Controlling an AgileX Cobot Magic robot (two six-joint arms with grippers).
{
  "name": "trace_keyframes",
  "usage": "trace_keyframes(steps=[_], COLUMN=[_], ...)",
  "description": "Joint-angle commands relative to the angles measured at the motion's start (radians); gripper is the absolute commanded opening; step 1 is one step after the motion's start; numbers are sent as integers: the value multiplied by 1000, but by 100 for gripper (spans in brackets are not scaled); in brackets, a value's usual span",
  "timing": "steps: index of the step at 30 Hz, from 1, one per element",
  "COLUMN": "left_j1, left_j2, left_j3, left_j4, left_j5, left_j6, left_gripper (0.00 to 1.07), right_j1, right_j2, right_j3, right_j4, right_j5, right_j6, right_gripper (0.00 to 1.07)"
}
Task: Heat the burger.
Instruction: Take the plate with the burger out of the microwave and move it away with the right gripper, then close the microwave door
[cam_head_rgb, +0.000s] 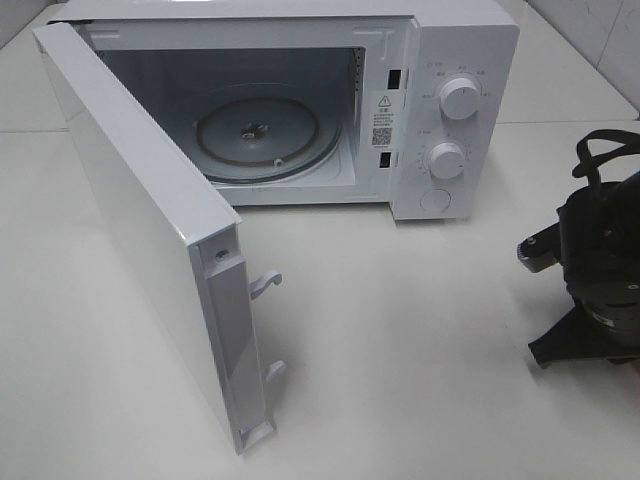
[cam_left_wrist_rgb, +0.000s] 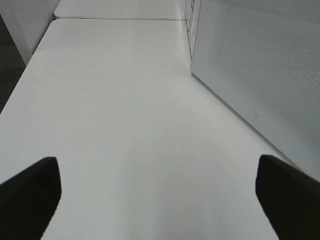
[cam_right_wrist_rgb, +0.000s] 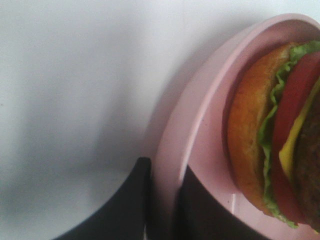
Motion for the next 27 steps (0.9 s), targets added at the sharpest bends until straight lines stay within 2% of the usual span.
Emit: trace_keyframes(steps=[1, 9, 11, 12, 13, 14, 15, 16, 17, 19, 22, 24, 27], left_j1=[2, 2, 2, 2, 2, 2, 2, 2, 2, 2, 2, 2, 2], left_j2=[-4, -4, -4, -4, -4, -4, -4, -4, -4, -4, -4, -4, -4], left_j3=[-1, -1, -1, -1, -1, -1, -1, -1, -1, -1, -1, -1, -1], left_j4=[-1, -1, -1, -1, -1, -1, -1, -1, -1, -1, -1, -1, -1], left_j5=[-11, -11, -11, -11, -11, -11, -11, -11, -11, -11, -11, -11, -11], left_j6=[2, 2, 2, 2, 2, 2, 2, 2, 2, 2, 2, 2, 2], left_gripper=[98, 98, 98, 98, 98, 98, 98, 98, 98, 98, 98, 98, 98], right_j1=[-5, -5, -5, -5, -5, -5, -5, -5, -5, -3, -3, -3, -3], right_j2=[21, 30, 30, 30, 29, 29, 20, 14, 14, -21, -55, -154, -176], right_j3=[-6, -6, -6, -6, -6, -6, -6, -6, -6, -6, -6, -6, -6], right_j4=[-34, -28, -13, -13, 8, 8, 30, 37, 37, 64, 85, 131, 147], right_j5=[37, 23, 23, 23, 22, 22, 21, 21, 21, 19, 18, -15, -31], right_j6=[17, 11, -1, -1, -17, -17, -38, -46, -46, -68, -83, -159, -187], right_gripper=[3, 10, 19, 19, 27, 27, 37, 41, 41, 51, 54, 54, 54])
